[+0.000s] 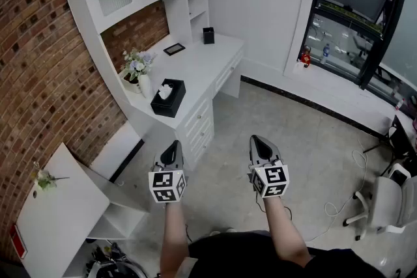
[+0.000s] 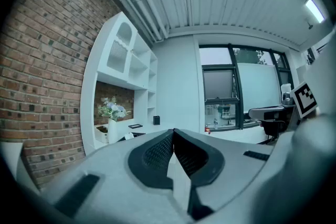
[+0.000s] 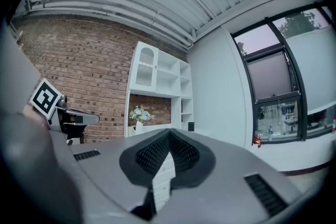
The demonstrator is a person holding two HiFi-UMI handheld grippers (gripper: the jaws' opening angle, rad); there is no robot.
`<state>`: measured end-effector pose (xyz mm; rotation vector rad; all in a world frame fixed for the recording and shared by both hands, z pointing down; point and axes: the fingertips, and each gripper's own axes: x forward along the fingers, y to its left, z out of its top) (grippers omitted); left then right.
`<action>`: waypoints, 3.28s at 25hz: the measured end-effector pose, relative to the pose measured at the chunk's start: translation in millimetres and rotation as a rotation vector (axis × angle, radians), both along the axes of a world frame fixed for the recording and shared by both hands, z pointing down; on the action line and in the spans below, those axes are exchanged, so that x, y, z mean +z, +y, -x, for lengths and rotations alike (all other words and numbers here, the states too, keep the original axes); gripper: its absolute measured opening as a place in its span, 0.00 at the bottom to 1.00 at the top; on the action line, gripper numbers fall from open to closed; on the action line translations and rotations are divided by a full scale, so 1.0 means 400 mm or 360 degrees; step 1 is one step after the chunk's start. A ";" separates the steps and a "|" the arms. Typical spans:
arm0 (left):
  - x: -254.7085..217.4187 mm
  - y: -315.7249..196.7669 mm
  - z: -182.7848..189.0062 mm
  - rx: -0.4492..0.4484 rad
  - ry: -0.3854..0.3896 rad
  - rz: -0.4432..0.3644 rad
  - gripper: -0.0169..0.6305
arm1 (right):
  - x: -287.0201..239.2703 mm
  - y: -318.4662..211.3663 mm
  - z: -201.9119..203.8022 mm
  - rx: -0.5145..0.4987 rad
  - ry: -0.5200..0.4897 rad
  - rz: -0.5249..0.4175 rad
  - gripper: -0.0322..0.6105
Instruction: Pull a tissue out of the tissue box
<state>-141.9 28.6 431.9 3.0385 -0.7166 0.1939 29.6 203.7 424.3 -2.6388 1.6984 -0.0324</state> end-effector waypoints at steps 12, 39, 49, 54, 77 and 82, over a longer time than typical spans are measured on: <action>0.016 0.014 -0.026 0.0028 -0.0020 0.0012 0.04 | 0.015 0.010 -0.017 0.0016 -0.0025 -0.0002 0.05; 0.057 0.005 0.017 -0.0017 -0.0007 0.0063 0.19 | 0.043 0.004 0.004 0.0011 -0.0102 -0.0013 0.05; 0.086 -0.018 0.074 -0.0017 -0.0019 0.0090 0.37 | 0.063 -0.031 0.045 0.0013 -0.0140 0.0004 0.05; 0.086 -0.038 0.092 0.0008 -0.0013 0.0085 0.38 | 0.058 -0.047 0.074 0.0019 -0.0121 -0.0004 0.05; 0.134 -0.397 -0.141 -0.0247 -0.0016 0.0032 0.38 | 0.101 -0.476 -0.265 -0.0206 -0.0092 -0.0089 0.05; 0.162 -0.553 -0.225 -0.0496 -0.0025 0.0110 0.38 | 0.106 -0.724 -0.407 -0.0439 -0.0140 -0.0026 0.05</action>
